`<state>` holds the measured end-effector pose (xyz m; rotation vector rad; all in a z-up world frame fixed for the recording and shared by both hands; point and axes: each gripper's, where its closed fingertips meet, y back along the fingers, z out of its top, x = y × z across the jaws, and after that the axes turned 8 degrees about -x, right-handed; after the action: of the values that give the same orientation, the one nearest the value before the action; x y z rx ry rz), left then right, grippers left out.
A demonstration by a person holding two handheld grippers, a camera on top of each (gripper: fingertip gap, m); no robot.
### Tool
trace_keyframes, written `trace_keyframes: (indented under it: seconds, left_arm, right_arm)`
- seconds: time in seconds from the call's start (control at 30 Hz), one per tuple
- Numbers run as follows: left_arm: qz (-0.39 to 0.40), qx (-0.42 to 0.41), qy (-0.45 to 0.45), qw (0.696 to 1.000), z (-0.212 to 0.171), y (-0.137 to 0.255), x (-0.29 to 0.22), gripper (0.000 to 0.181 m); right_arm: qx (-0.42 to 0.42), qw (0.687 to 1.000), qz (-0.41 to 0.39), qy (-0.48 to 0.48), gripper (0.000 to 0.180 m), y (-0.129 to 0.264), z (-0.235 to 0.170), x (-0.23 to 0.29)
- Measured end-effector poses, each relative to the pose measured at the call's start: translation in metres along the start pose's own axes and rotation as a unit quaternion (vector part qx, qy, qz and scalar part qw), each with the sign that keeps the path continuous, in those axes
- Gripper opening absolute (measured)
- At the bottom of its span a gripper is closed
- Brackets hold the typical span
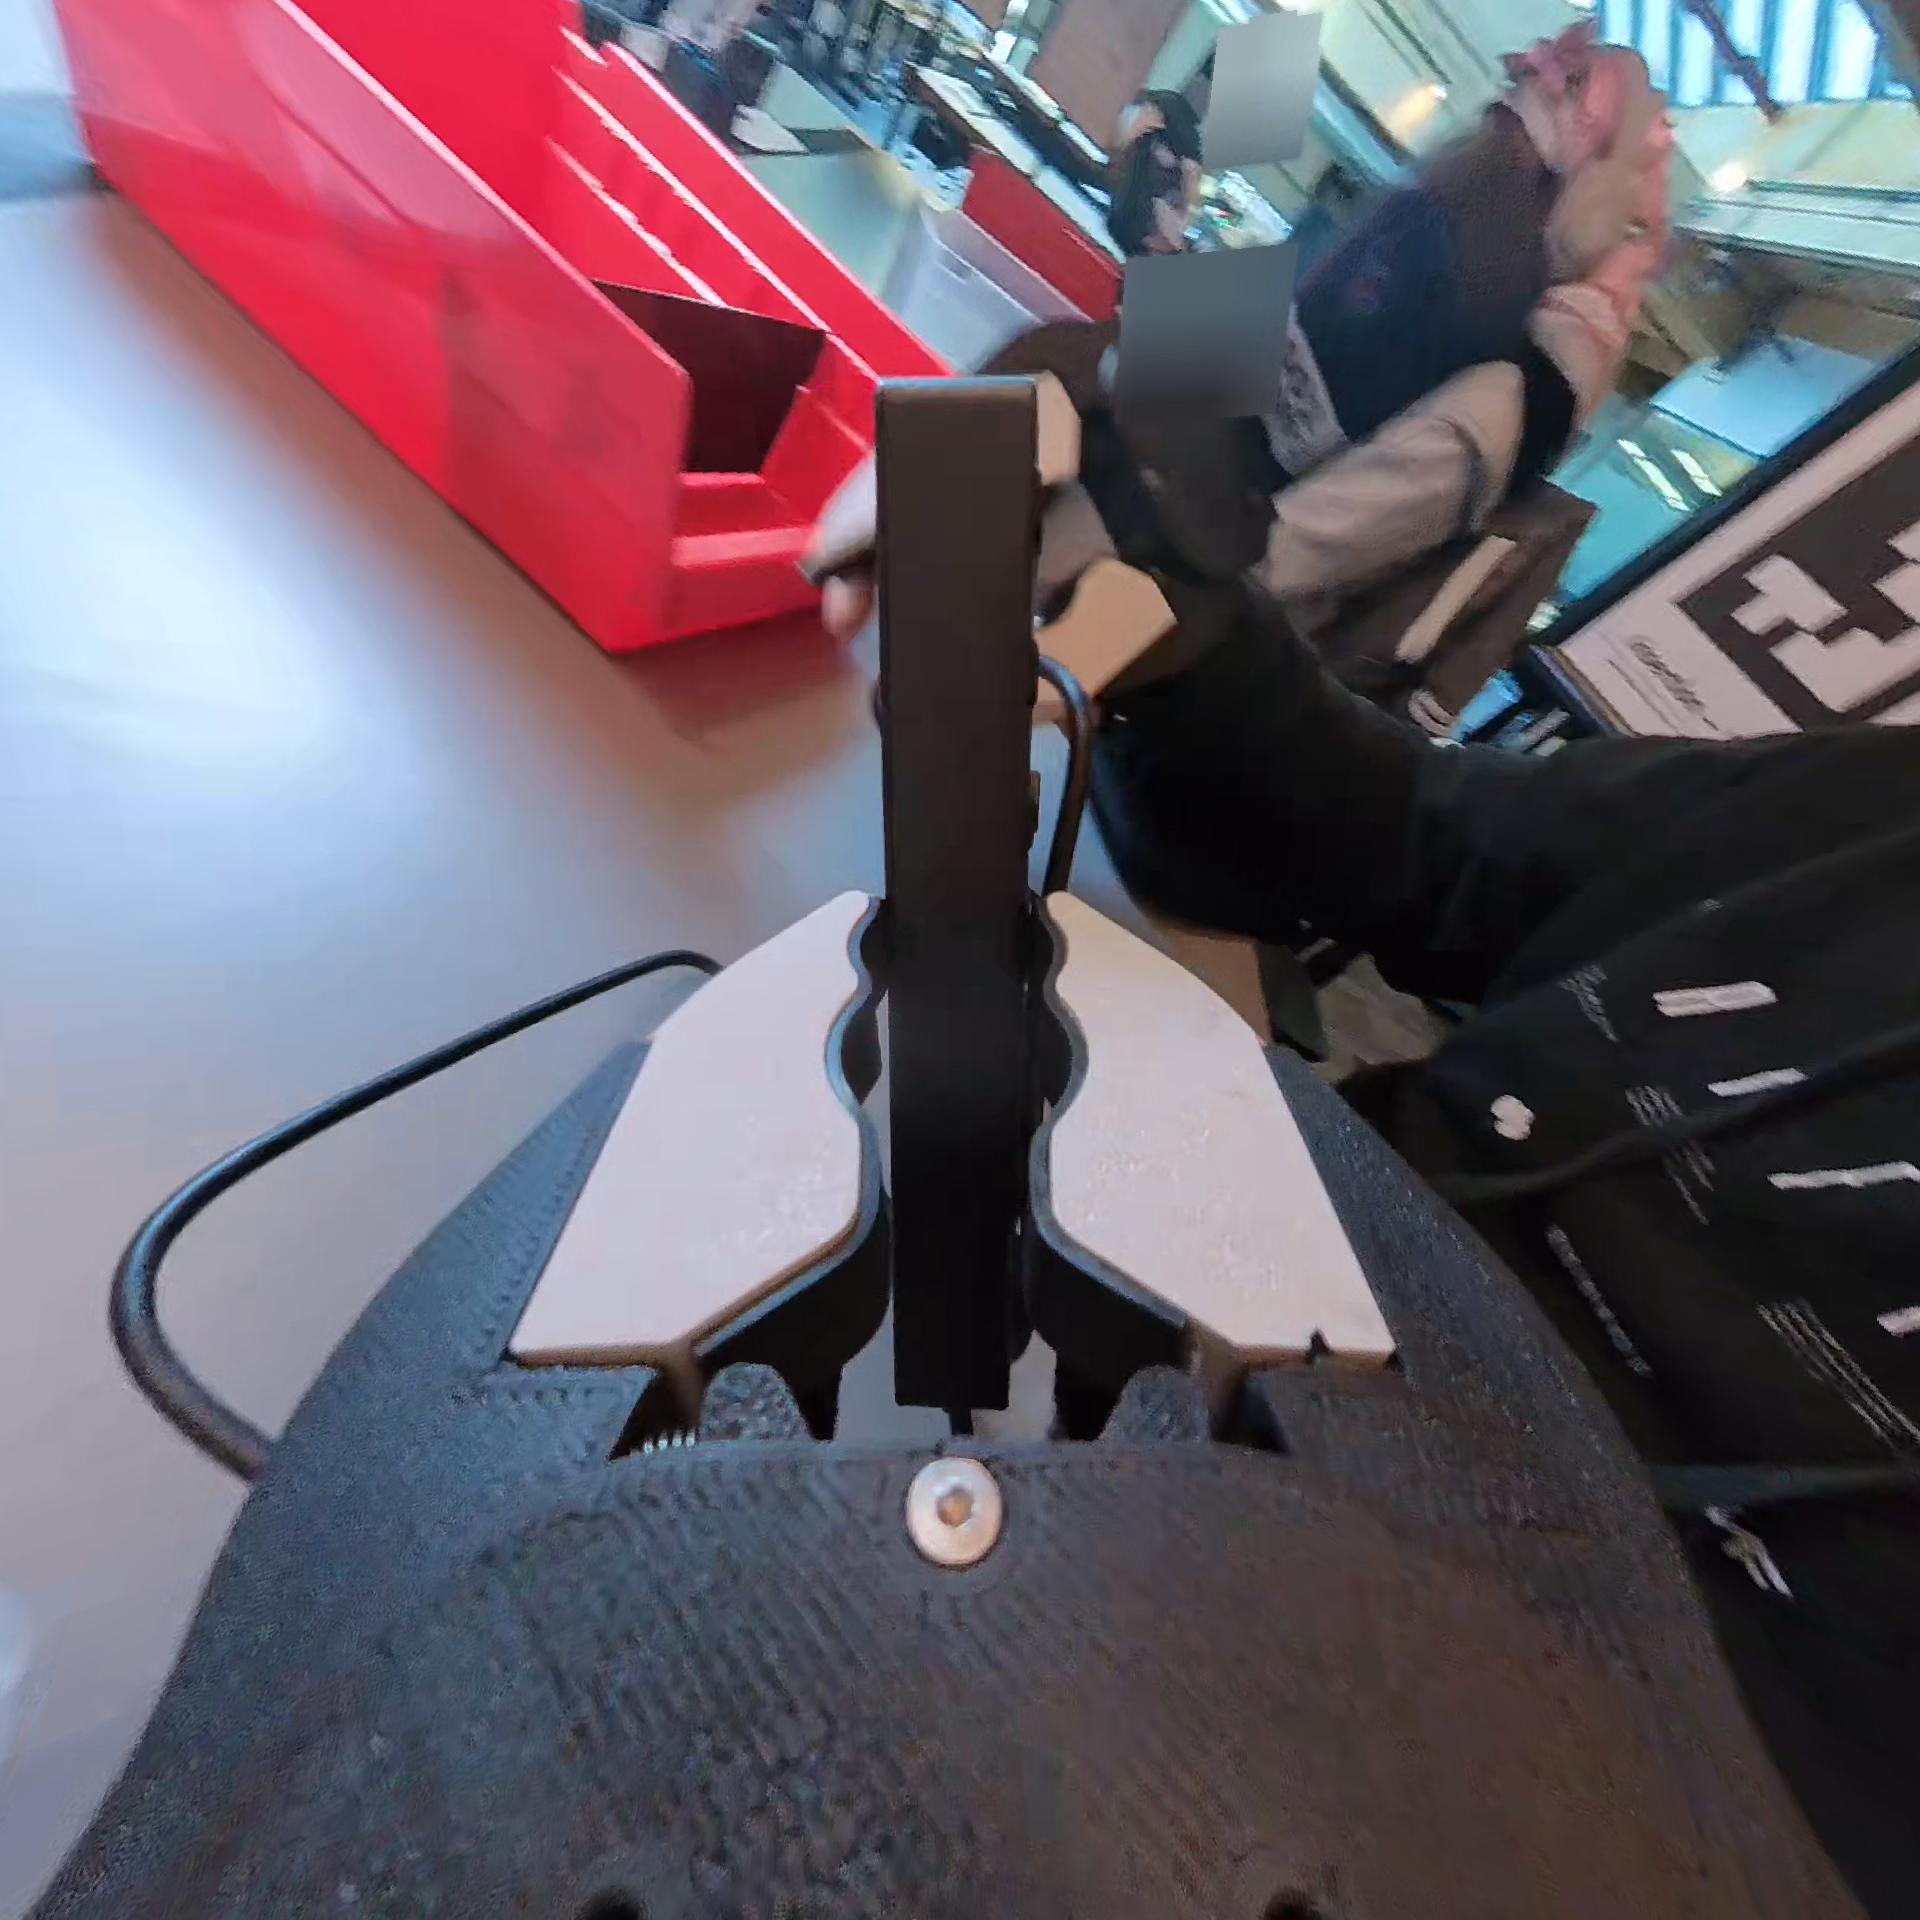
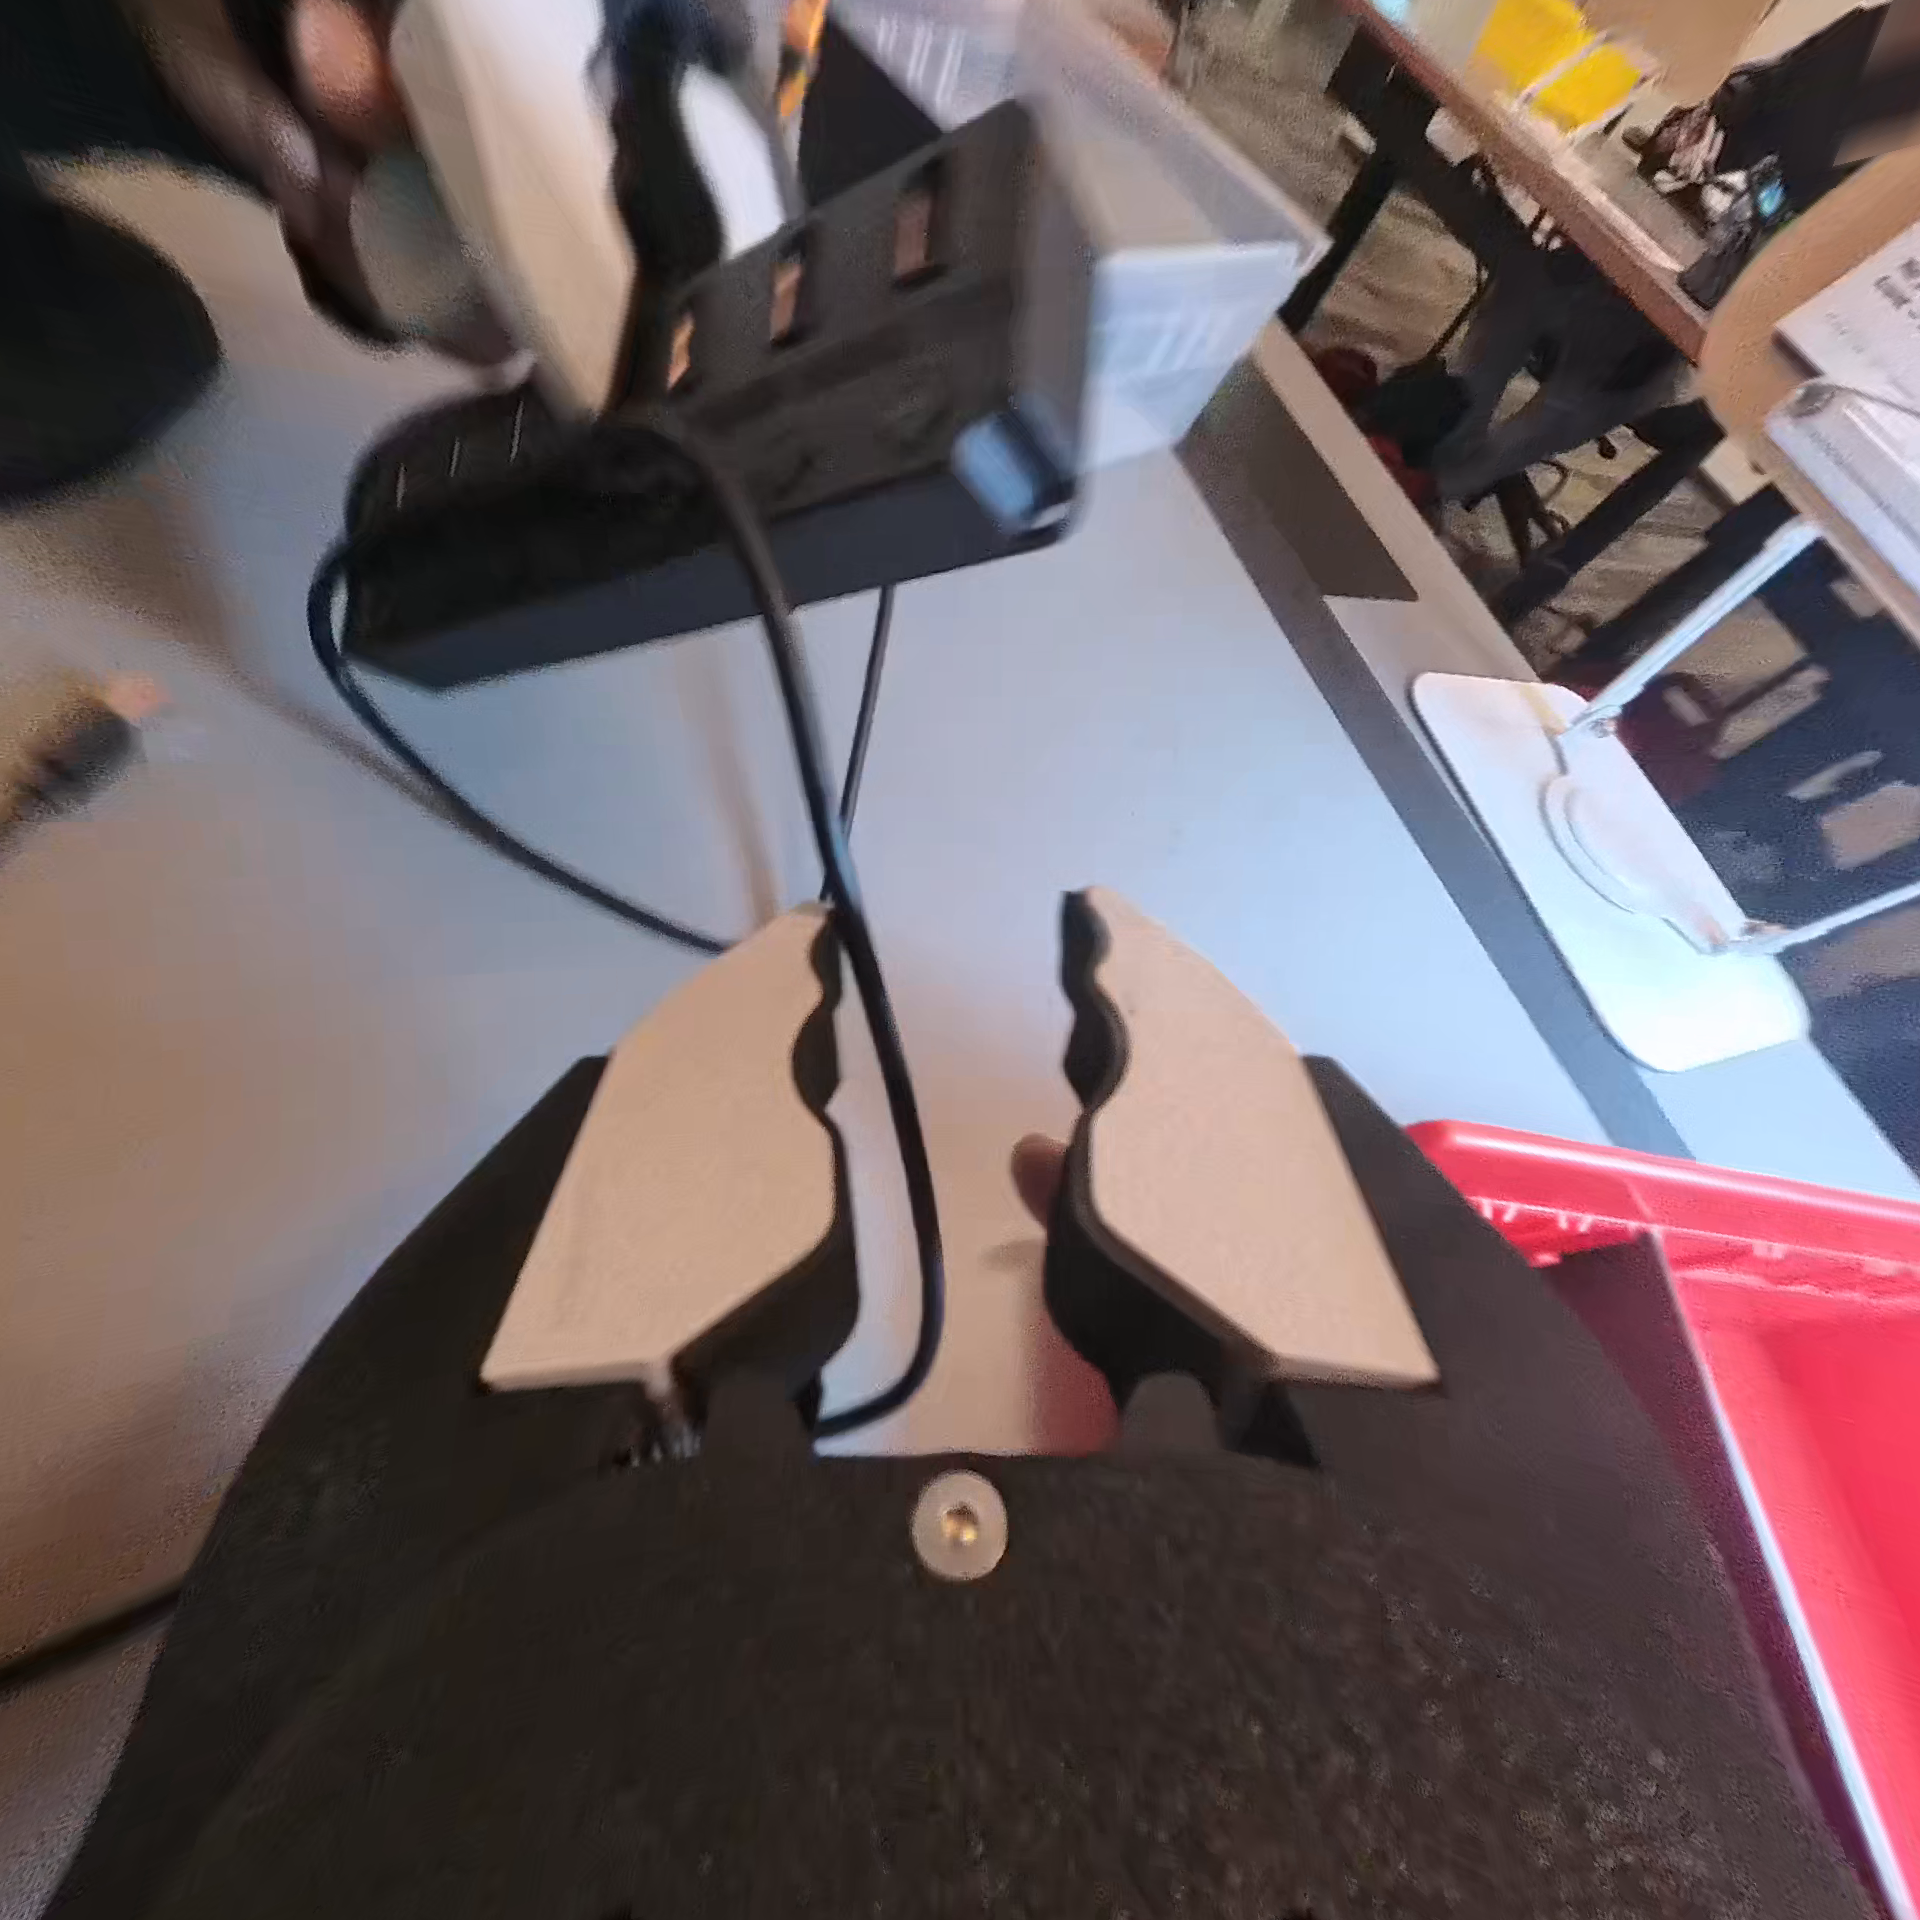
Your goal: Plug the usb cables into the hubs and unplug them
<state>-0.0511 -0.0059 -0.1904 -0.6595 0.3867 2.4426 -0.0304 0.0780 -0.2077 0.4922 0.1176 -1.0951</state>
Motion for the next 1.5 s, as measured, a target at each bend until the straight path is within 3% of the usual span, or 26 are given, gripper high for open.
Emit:
trace_keyframes:
  seconds: [0.1, 0.3, 0.47, 0.57, 0.7, 0.83, 1.03, 1.13, 1.33, 1.43, 1.5]
  left_arm:
    - [-0.067, 0.012, 0.007, 0.998, -0.008, -0.004, -0.019, 0.026]
    - [-0.198, 0.012, -0.001, 0.98, -0.014, -0.004, -0.061, 0.026]
    - [-0.205, -0.016, -0.024, 0.978, -0.003, 0.002, -0.066, 0.026]
    - [-0.213, -0.045, -0.027, 0.976, 0.008, 0.01, -0.066, 0.026]
    - [-0.29, -0.092, -0.05, 0.951, 0.023, 0.026, -0.093, 0.026]
    - [-0.297, -0.086, -0.082, 0.948, 0.02, 0.022, -0.104, 0.026]
    - [-0.365, -0.053, -0.036, 0.929, 0.003, 0.015, -0.119, 0.025]
    - [-0.412, -0.011, -0.008, 0.911, -0.013, 0.007, -0.128, 0.025]
    - [-0.456, 0.018, 0.047, 0.889, -0.024, -0.009, -0.134, 0.026]
    - [-0.445, 0.033, 0.059, 0.893, -0.028, -0.012, -0.129, 0.026]
    - [-0.398, 0.011, 0.057, 0.916, -0.016, -0.015, -0.118, 0.028]
  right_arm:
    - [-0.069, 0.994, 0.044, -0.071, 0.063, 0.01, 0.017, 0.001]
    - [-0.189, 0.966, 0.141, -0.103, 0.071, 0.03, 0.063, 0.027]
    - [-0.256, 0.937, 0.189, -0.143, 0.076, 0.069, 0.093, 0.02]
    - [-0.314, 0.917, 0.175, -0.17, 0.069, 0.093, 0.107, 0.0]
    - [-0.304, 0.926, 0.148, -0.167, 0.058, 0.083, 0.102, -0.003]
    - [-0.282, 0.923, 0.177, -0.194, 0.041, 0.05, 0.103, 0.022]
    - [-0.256, 0.917, 0.286, -0.113, 0.052, 0.028, 0.114, 0.094]
    - [-0.257, 0.913, 0.308, -0.072, 0.066, 0.029, 0.123, 0.117]
    - [-0.215, 0.926, 0.309, 0.01, 0.07, 0.02, 0.116, 0.152]
    - [-0.204, 0.931, 0.301, 0.02, 0.068, 0.017, 0.109, 0.153]
    - [-0.211, 0.94, 0.269, 0.005, 0.066, 0.016, 0.109, 0.138]
